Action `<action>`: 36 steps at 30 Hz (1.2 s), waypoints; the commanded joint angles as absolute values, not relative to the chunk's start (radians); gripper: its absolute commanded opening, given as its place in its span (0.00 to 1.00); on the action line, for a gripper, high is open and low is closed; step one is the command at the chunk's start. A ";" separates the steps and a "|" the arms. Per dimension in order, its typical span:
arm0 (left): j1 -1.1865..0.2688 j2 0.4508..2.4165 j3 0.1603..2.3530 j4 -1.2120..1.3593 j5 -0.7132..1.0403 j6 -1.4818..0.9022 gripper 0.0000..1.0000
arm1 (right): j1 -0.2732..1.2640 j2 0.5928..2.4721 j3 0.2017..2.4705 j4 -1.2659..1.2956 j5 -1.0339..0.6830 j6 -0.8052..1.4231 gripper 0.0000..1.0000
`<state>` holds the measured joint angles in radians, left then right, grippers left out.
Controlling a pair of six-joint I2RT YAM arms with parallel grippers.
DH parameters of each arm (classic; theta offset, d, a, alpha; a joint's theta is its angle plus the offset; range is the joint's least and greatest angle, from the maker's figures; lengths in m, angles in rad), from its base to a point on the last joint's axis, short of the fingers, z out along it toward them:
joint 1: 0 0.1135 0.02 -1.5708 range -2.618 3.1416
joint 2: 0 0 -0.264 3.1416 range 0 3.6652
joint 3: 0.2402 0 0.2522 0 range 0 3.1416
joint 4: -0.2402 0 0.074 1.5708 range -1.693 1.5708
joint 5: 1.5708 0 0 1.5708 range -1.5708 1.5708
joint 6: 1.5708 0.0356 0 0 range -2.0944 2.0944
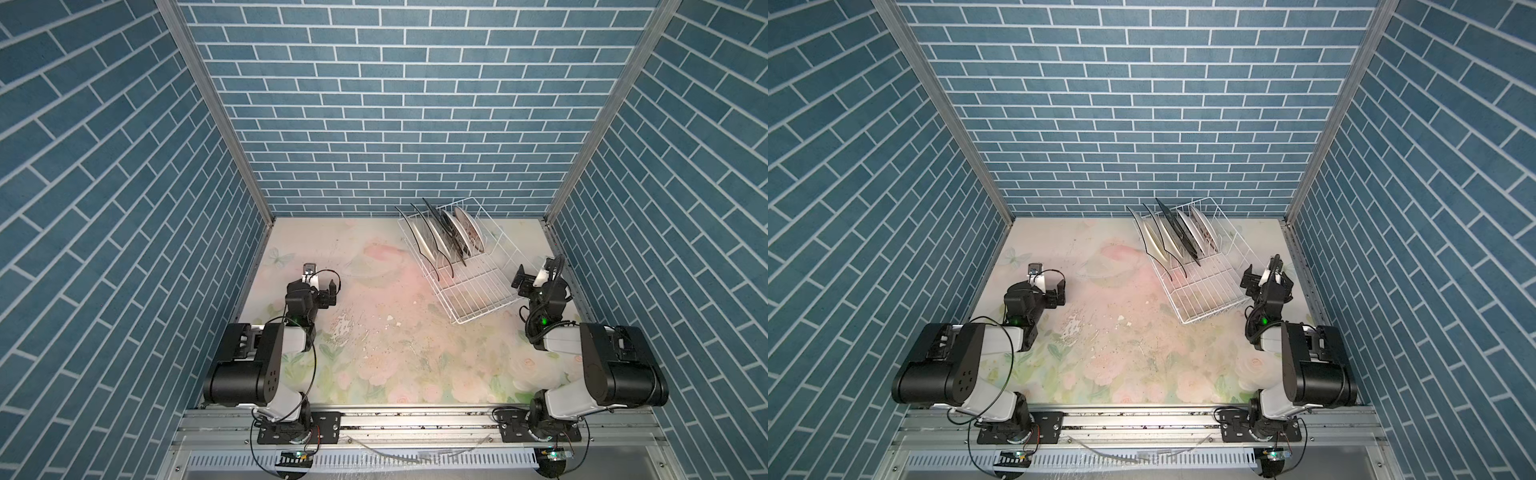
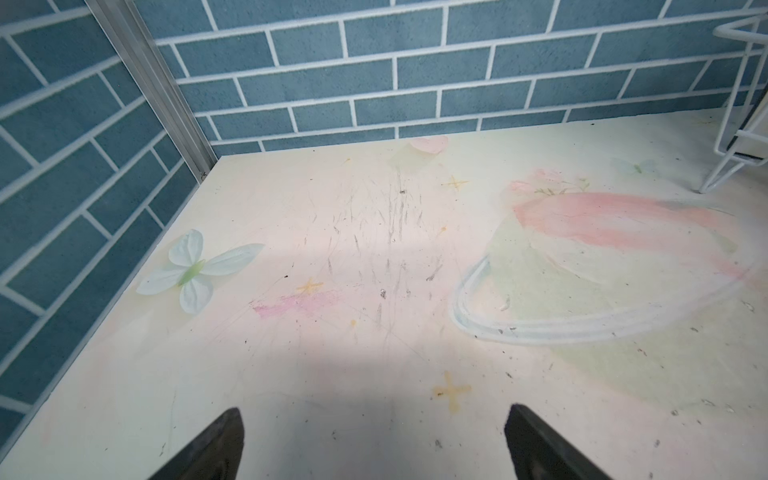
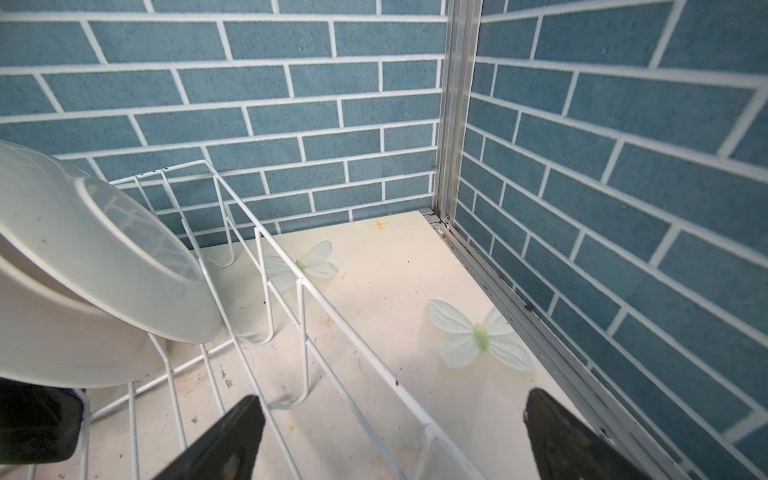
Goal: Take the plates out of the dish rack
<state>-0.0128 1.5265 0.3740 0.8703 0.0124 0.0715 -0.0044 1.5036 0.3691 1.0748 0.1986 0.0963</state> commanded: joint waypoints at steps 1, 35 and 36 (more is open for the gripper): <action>-0.017 1.529 0.391 0.859 0.006 0.075 1.00 | 0.006 1.542 0.365 0.930 0.178 0.042 0.99; -0.014 1.475 0.374 0.857 -0.022 0.062 1.00 | 0.001 1.539 0.362 0.928 0.190 0.048 0.99; -0.014 1.431 0.359 0.845 -0.050 0.052 1.00 | 0.002 1.527 0.354 0.935 0.191 0.048 0.99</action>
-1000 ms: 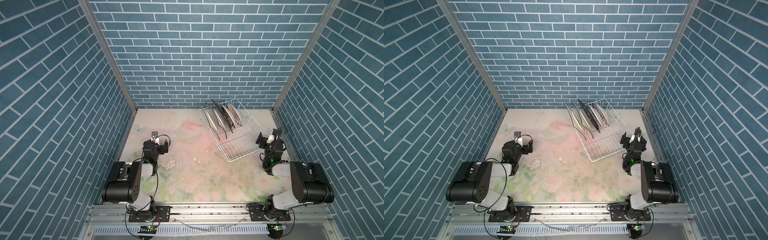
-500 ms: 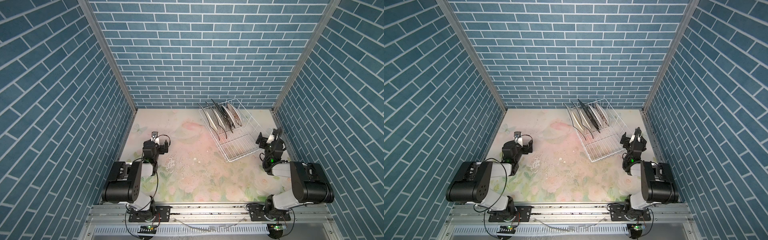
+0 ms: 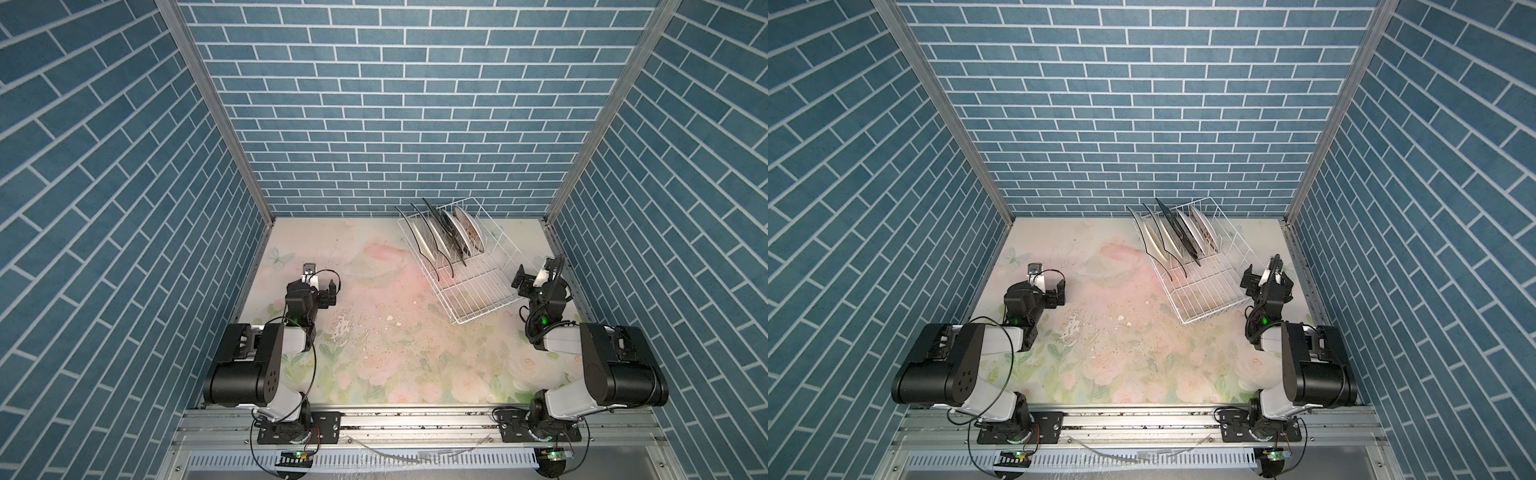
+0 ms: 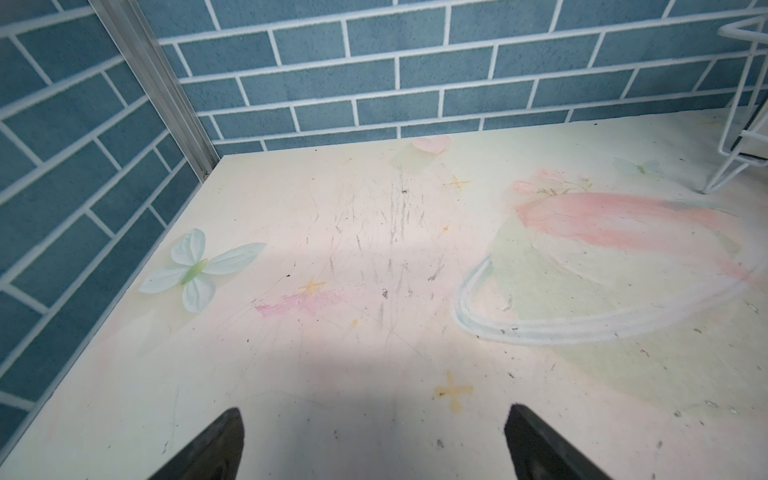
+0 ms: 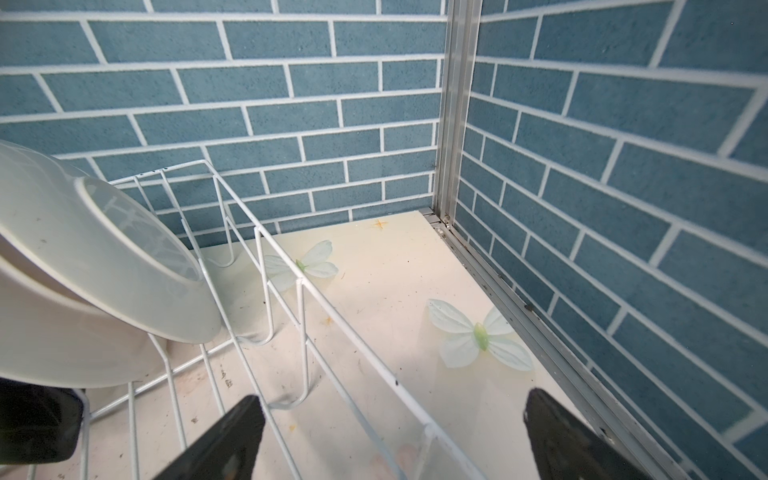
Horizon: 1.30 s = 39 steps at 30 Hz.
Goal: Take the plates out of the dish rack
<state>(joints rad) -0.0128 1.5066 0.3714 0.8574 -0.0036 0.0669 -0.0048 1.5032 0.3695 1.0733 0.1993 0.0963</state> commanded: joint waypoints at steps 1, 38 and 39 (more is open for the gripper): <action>-0.014 1.381 0.352 0.817 -0.088 0.041 1.00 | 0.002 1.508 0.342 0.943 0.192 0.048 0.99; -0.579 0.955 0.561 -0.056 -0.325 -0.479 1.00 | 0.531 1.151 1.179 -0.589 0.363 0.234 0.77; -0.592 0.959 0.560 -0.056 -0.321 -0.483 1.00 | 0.564 1.146 1.157 -0.557 0.365 0.227 0.75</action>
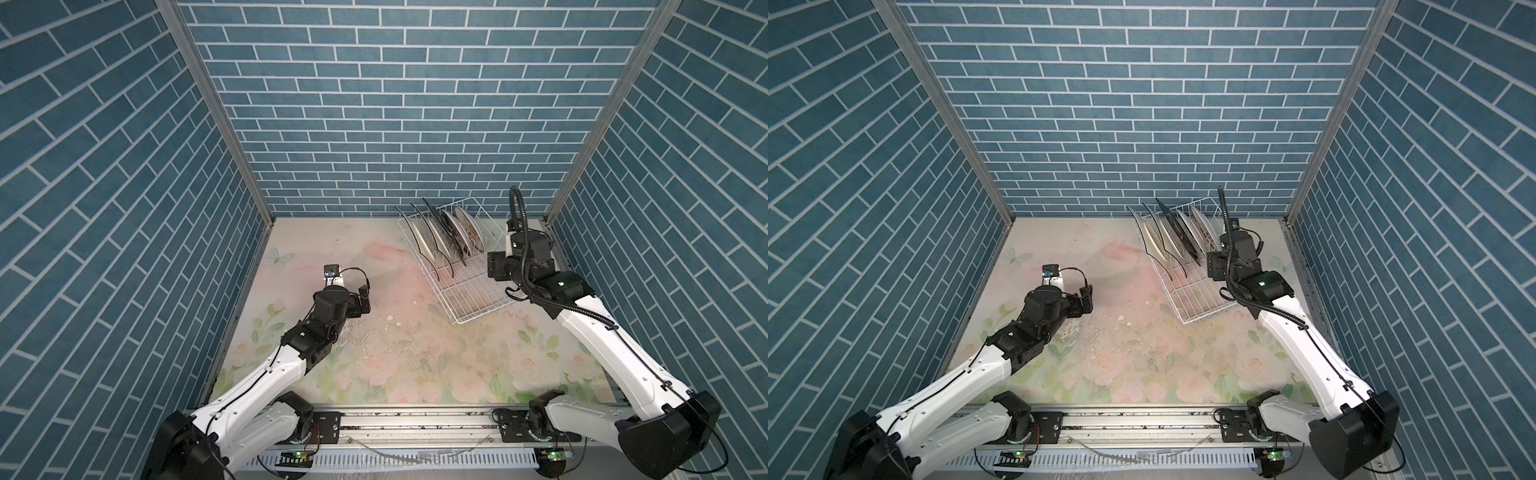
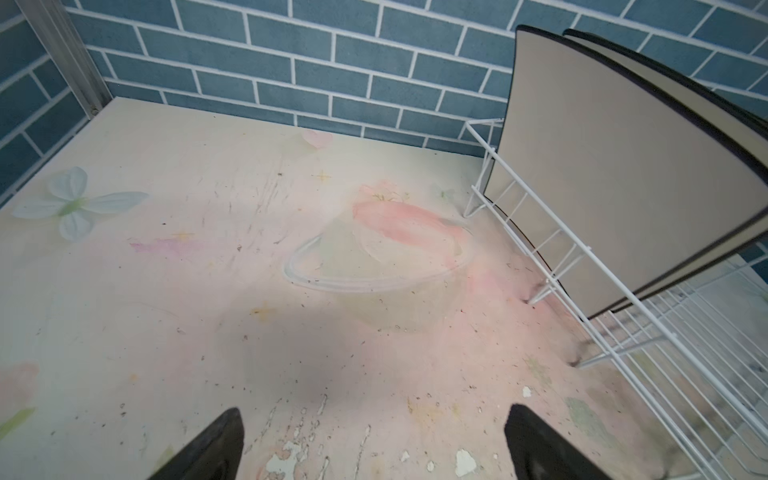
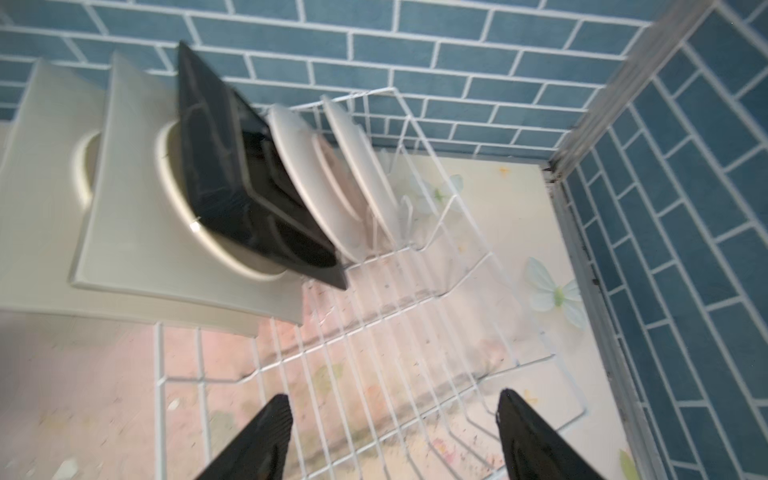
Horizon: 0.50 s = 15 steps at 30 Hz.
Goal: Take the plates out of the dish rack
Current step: 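Move right gripper to the white square plate while left arm advances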
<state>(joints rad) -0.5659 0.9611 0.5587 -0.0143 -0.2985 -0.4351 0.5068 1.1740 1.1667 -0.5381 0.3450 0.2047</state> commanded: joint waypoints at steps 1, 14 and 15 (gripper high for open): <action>-0.603 0.965 0.556 -0.049 -0.314 -0.484 1.00 | 0.599 1.144 1.128 -0.520 0.365 0.210 0.73; -0.644 0.966 0.489 0.015 -0.256 -0.535 1.00 | 0.752 1.161 0.708 0.185 0.195 -0.101 0.61; -0.643 0.966 0.485 0.022 -0.256 -0.535 1.00 | 0.753 1.175 0.689 0.238 0.180 -0.113 0.60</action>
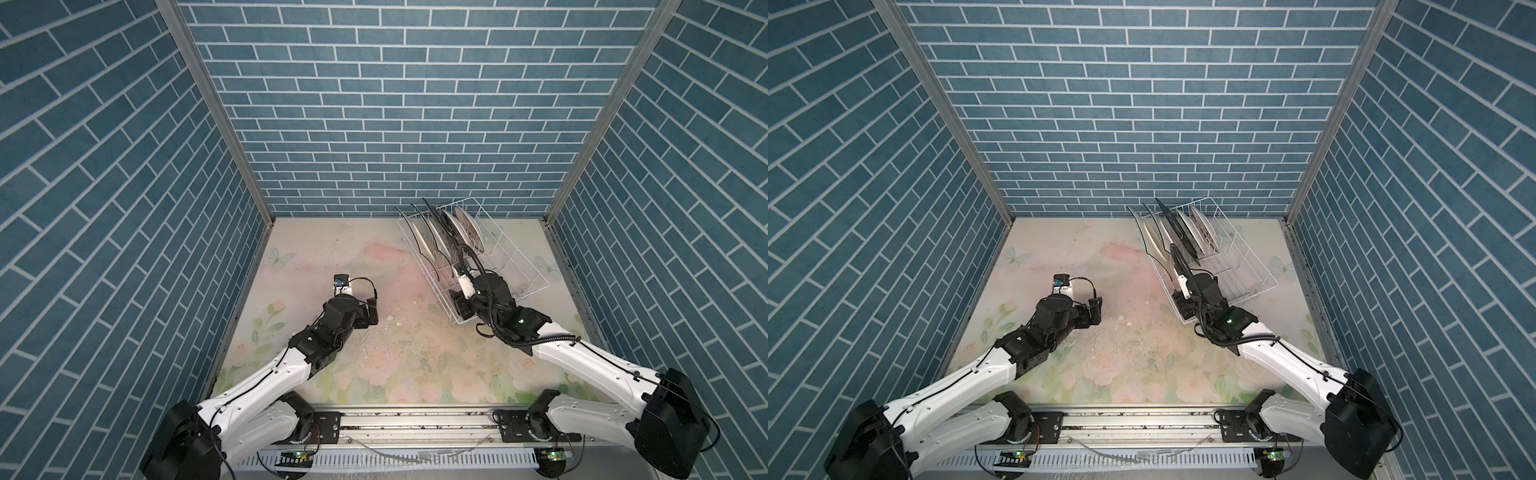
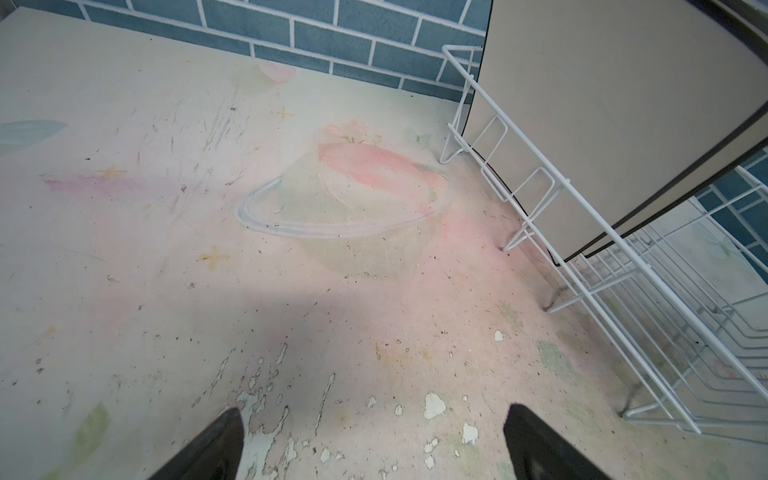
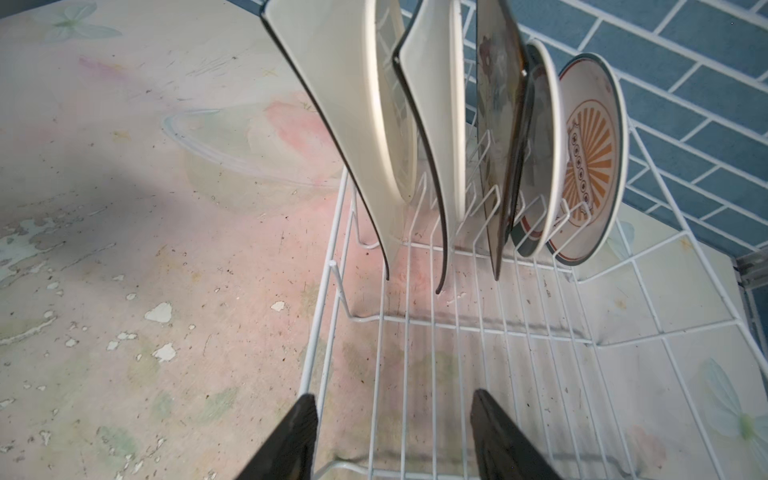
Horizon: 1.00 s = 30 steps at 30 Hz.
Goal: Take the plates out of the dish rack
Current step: 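Move right gripper to the white square plate while left arm advances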
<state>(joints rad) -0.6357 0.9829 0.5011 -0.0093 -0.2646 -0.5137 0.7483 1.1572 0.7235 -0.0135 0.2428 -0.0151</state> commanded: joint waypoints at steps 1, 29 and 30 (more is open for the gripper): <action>-0.643 0.966 0.482 0.025 -0.259 -0.535 1.00 | 0.753 1.189 0.672 0.290 0.166 -0.125 0.60; -0.642 1.072 0.574 -0.010 -0.216 -0.467 1.00 | 0.770 1.620 0.711 0.859 0.299 -0.293 0.53; -0.641 1.072 0.578 -0.013 -0.216 -0.462 1.00 | 0.769 1.630 0.719 0.863 0.301 -0.293 0.53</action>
<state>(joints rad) -0.6373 1.0809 0.5518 0.0124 -0.2150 -0.4854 0.7650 1.6135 0.6704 0.7948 0.2592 -0.2413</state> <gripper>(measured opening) 0.996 0.529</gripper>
